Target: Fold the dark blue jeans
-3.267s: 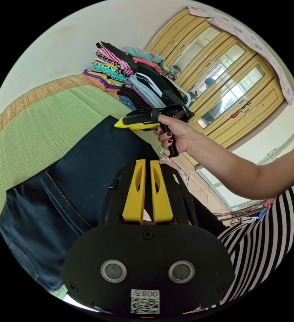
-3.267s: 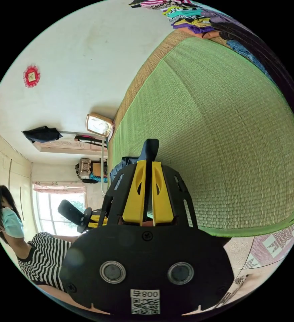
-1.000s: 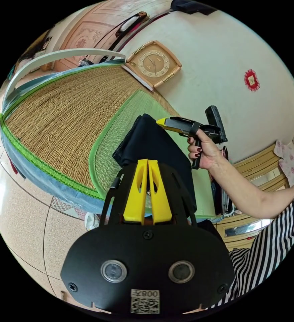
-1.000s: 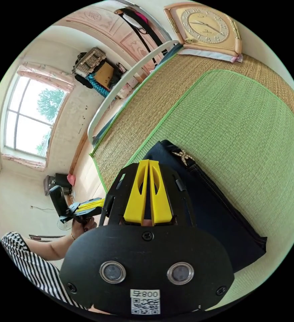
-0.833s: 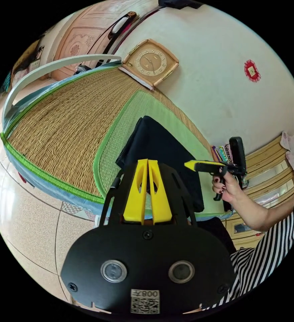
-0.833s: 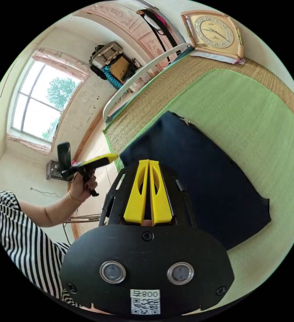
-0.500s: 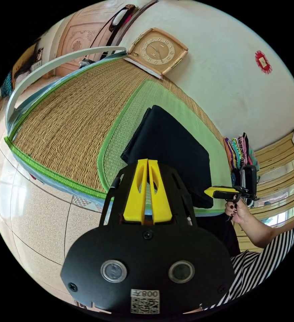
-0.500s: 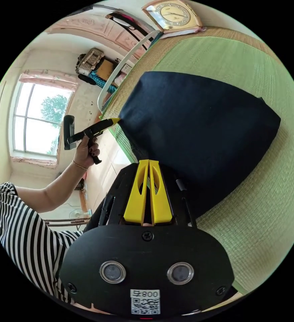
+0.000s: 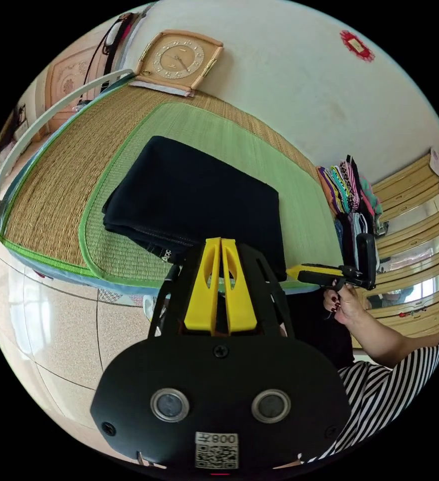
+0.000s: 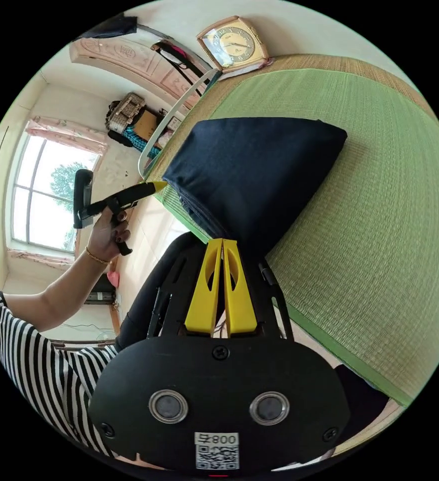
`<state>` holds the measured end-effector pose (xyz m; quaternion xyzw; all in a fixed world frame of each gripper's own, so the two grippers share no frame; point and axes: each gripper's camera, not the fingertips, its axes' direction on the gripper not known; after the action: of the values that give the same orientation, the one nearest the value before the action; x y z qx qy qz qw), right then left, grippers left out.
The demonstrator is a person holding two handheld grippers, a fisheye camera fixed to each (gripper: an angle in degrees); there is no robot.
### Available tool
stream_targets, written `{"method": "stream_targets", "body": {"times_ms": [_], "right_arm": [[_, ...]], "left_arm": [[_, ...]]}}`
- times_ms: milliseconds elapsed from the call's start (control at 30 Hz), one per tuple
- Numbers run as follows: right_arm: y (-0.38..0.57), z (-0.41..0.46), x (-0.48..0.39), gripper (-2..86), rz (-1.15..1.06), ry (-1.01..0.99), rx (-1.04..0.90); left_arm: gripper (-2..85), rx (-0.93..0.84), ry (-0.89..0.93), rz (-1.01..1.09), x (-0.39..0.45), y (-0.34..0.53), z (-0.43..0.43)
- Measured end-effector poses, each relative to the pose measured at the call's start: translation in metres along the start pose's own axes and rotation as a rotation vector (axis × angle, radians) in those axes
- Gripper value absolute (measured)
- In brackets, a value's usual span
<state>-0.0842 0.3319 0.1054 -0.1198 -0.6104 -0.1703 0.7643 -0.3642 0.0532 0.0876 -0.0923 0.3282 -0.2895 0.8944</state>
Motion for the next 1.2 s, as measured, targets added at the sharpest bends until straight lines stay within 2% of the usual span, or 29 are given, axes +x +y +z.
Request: {"method": "stream_targets", "body": {"times_ms": [100,233,467,700,900,1100,1200], "right_arm": [[0.006,0.009,0.019,0.0,0.044,-0.053,-0.069],[0.004,-0.017,0.029,0.0,0.035,-0.104,0.037],[-0.046,-0.050,0.067,0.0,0.067,-0.060,0.119],[-0.092,-0.050,0.103,0.0,0.114,-0.028,0.119],[-0.121,-0.023,0.139,0.0,0.180,-0.013,0.005],[-0.091,-0.049,0.127,0.0,0.062,-0.065,0.107],[-0.054,-0.042,0.109,0.0,-0.007,-0.138,0.069]], "left_arm": [[0.0,-0.097,-0.003,0.047,0.028,0.003,0.029],[0.0,-0.162,0.026,0.119,0.065,0.010,0.058],[0.0,-0.316,-0.037,0.215,0.101,0.009,0.122],[0.0,-0.307,0.027,0.205,0.094,0.015,0.143],[0.0,-0.321,0.074,0.185,0.088,0.016,0.155],[0.0,-0.261,0.100,0.189,0.088,0.026,0.144],[0.1,-0.282,0.070,0.137,0.076,0.031,0.152]]}}
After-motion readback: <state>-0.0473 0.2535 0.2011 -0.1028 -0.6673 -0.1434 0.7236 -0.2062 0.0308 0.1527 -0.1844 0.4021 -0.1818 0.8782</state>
